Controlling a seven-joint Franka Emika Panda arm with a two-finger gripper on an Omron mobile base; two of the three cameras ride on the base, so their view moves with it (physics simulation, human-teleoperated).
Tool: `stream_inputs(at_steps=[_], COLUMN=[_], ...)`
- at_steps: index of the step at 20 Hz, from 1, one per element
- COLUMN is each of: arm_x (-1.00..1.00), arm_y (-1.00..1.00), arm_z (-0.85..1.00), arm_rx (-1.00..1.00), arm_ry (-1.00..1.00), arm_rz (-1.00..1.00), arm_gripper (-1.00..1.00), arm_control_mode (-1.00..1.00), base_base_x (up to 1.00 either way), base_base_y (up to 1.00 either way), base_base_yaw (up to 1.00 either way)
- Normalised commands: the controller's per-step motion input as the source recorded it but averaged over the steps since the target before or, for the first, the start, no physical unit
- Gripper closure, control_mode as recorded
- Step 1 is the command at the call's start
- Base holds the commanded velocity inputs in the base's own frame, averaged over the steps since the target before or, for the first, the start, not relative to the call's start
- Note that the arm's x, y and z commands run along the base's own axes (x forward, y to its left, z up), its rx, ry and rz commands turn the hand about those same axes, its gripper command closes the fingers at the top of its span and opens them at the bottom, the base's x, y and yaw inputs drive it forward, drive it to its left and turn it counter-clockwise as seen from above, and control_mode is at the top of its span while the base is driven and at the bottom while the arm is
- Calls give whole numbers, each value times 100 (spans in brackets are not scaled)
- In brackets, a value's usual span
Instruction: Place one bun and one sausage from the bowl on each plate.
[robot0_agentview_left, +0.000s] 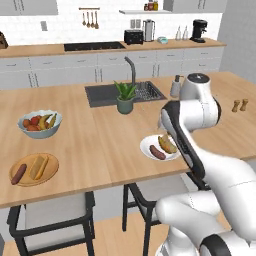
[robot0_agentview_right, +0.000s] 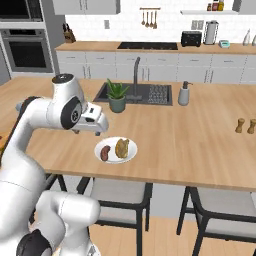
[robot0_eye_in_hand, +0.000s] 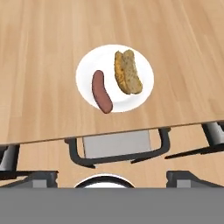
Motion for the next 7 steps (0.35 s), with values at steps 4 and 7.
stream_inputs(at_steps=[4, 7], arm_x=[-88, -100], arm_y=[-8, -13], arm_z=[68, 19], arm_rx=[0, 2], arm_ry=[-29, -37], arm_rz=[0, 2], arm_gripper=[-100, -100], arm_control_mode=[-100, -100], base_base_x=[0, 0], base_base_y=[0, 0], base_base_yaw=[0, 0])
